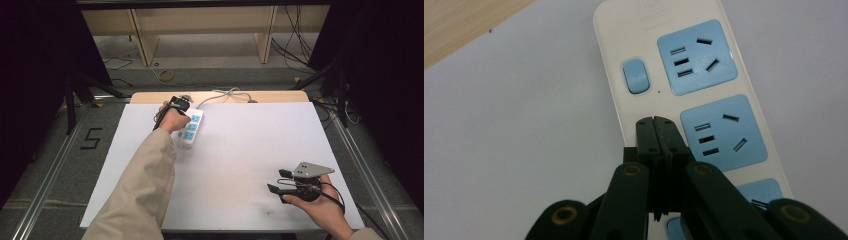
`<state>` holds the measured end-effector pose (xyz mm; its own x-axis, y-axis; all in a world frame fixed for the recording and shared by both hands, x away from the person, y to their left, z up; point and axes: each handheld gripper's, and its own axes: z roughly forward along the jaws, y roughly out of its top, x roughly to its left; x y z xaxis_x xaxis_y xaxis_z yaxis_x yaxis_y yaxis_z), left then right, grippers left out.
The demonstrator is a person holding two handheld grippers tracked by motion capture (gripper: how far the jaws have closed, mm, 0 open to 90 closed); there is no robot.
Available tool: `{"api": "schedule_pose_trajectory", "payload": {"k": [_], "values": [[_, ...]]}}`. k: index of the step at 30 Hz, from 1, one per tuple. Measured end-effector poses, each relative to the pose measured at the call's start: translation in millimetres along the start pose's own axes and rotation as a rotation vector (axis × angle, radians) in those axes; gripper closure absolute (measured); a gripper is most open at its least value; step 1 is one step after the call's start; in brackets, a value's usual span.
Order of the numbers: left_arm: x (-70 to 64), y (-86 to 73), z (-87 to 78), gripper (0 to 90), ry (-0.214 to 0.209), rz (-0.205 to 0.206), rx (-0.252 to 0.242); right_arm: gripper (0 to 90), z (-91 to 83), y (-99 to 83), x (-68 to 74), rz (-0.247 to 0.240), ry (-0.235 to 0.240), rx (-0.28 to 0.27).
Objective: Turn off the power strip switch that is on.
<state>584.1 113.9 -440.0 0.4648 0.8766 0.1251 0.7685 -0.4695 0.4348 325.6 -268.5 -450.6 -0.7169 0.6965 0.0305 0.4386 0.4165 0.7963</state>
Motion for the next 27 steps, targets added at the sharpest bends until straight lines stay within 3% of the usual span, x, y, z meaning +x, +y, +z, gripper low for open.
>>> {"api": "schedule_pose_trajectory", "payload": {"k": [19, 27], "values": [[-1.5, 2.7, 0.5, 90.0, 0.007, 0.008, 0.018, 33.7, 0.7, 0.0, 0.1, 0.001, 0.003, 0.004], [-7.5, 7.3, 2.3, 90.0, 0.060, 0.055, 0.035, 33.7, 0.4, 0.2, 0.1, 0.000, 0.003, 0.002]]}}
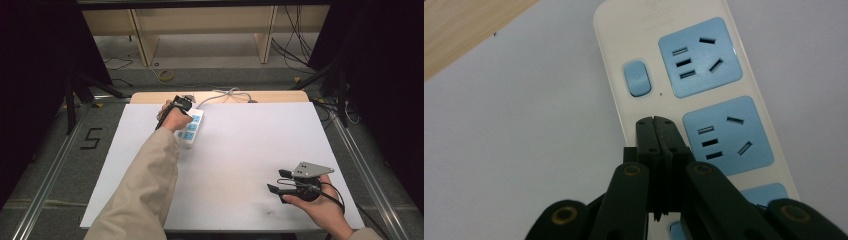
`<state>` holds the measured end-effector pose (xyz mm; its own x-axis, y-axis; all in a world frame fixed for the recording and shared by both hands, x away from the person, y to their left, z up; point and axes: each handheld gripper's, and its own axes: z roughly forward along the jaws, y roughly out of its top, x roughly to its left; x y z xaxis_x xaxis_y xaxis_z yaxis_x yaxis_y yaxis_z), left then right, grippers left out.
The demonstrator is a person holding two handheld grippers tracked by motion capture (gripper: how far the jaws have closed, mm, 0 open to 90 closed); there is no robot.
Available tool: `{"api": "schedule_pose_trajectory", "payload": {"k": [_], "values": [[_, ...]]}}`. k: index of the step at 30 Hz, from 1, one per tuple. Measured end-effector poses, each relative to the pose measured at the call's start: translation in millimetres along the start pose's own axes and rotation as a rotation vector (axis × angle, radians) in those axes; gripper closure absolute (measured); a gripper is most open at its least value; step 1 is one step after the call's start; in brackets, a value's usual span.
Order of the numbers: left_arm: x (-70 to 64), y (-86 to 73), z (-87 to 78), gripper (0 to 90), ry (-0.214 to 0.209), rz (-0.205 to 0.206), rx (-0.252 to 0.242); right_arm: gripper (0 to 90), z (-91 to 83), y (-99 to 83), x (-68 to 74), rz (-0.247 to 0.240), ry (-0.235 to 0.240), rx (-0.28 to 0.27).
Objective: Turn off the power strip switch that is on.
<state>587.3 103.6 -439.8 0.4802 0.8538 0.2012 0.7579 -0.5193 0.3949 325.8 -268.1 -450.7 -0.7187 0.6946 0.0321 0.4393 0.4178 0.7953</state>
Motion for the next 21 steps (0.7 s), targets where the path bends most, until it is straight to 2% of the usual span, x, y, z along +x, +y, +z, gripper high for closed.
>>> {"api": "schedule_pose_trajectory", "payload": {"k": [4, 16, 21], "values": [[0.9, 1.5, -0.2, 90.0, -0.003, -0.001, 0.013, 33.7, -0.3, 0.0, -0.4, 0.000, -0.002, -0.002], [0.0, 0.9, -0.2, 90.0, 0.001, 0.000, 0.007, 33.7, 0.0, 0.5, 0.0, -0.002, 0.000, -0.001], [0.8, 0.5, 0.1, 90.0, -0.005, -0.015, -0.001, 33.8, -0.3, 0.6, -0.2, -0.002, -0.001, -0.001]]}}
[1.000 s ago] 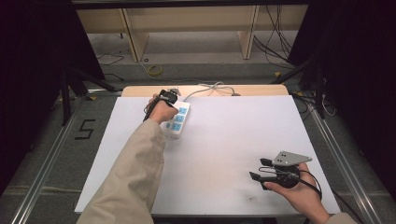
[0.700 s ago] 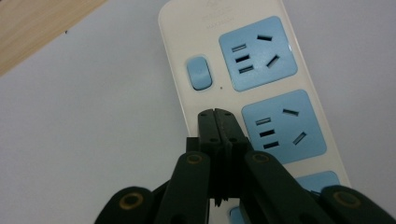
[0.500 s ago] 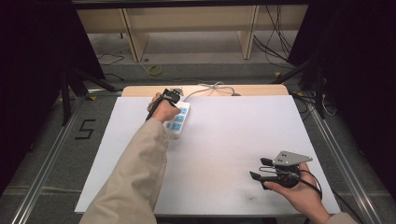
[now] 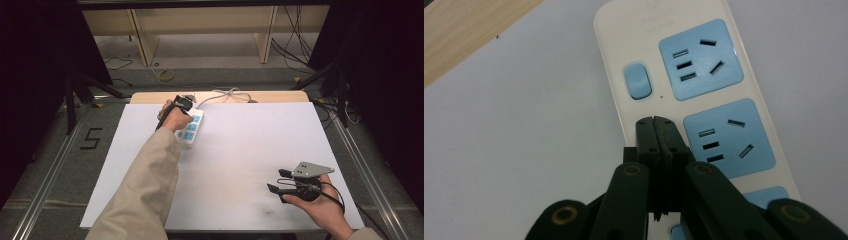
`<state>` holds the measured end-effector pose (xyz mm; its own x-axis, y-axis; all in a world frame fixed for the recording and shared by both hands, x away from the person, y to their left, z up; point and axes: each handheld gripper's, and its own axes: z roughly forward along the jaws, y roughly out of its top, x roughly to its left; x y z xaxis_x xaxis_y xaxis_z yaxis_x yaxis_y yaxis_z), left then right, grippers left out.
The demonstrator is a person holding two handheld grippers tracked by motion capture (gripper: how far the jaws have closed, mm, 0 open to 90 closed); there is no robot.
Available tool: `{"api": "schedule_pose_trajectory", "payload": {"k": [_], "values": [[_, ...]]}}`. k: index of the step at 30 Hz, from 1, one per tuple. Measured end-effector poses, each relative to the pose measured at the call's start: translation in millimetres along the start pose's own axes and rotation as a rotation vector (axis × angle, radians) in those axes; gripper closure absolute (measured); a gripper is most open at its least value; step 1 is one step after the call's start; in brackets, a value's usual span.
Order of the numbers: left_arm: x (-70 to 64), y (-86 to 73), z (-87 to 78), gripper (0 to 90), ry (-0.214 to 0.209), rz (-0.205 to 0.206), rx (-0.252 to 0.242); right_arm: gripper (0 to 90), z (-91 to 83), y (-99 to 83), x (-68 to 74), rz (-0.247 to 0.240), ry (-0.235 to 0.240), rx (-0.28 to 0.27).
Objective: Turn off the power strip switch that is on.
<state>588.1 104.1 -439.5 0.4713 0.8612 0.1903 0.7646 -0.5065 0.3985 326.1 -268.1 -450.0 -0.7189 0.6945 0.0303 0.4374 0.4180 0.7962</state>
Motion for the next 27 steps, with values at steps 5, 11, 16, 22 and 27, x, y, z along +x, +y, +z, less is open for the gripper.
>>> {"api": "schedule_pose_trajectory", "payload": {"k": [5, 11, 16, 22, 27], "values": [[-0.2, 0.0, -0.1, 90.0, 0.002, 0.003, 0.001, 33.8, 0.2, 0.2, 0.0, -0.001, 0.000, -0.001], [-0.4, -0.1, -0.3, 90.0, 0.004, 0.006, 0.002, 33.8, -0.1, 0.2, -0.1, -0.001, -0.002, -0.002], [-1.6, 0.0, -0.2, 90.0, 0.011, 0.010, 0.002, 33.8, -0.1, 0.4, 0.1, -0.003, -0.002, -0.003], [-2.6, -0.5, -0.1, 90.0, 0.015, 0.007, -0.006, 33.9, -0.2, 0.6, 0.0, -0.004, -0.003, -0.005], [-2.8, -1.9, -0.6, 90.0, 0.020, 0.017, -0.011, 33.9, -0.6, 0.9, 0.3, 0.000, -0.004, -0.009]]}}
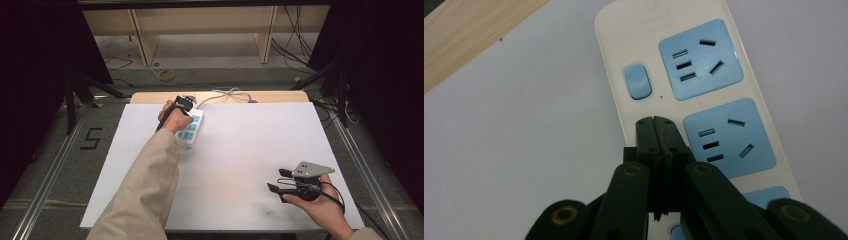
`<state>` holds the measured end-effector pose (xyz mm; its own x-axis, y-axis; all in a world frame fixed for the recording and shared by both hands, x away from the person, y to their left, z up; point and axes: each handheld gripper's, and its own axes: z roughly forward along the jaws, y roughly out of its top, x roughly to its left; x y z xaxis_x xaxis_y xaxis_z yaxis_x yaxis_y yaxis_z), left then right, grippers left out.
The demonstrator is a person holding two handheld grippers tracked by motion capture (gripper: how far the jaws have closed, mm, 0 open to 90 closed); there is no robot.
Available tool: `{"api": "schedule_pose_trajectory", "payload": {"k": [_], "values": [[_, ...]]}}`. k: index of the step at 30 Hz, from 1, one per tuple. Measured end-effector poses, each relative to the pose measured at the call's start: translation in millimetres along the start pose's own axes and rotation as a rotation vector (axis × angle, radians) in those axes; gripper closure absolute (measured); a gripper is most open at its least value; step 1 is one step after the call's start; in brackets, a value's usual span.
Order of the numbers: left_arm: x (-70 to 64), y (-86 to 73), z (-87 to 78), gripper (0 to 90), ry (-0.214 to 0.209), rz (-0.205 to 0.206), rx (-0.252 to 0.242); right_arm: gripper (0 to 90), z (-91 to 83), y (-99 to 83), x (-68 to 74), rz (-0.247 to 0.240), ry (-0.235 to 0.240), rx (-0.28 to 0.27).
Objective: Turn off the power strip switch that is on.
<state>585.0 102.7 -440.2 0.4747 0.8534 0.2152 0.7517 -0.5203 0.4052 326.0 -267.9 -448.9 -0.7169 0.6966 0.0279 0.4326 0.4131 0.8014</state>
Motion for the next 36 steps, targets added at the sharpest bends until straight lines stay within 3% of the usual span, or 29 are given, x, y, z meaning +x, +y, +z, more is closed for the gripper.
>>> {"api": "schedule_pose_trajectory", "payload": {"k": [8, 36], "values": [[-0.8, -4.1, -0.2, 90.0, 0.004, 0.005, -0.032, 33.9, 0.1, 0.2, -0.1, 0.001, 0.000, -0.003], [-3.0, -3.8, -0.3, 90.0, 0.021, 0.015, -0.032, 34.0, -0.5, 0.8, -0.7, -0.004, -0.002, -0.008]]}}
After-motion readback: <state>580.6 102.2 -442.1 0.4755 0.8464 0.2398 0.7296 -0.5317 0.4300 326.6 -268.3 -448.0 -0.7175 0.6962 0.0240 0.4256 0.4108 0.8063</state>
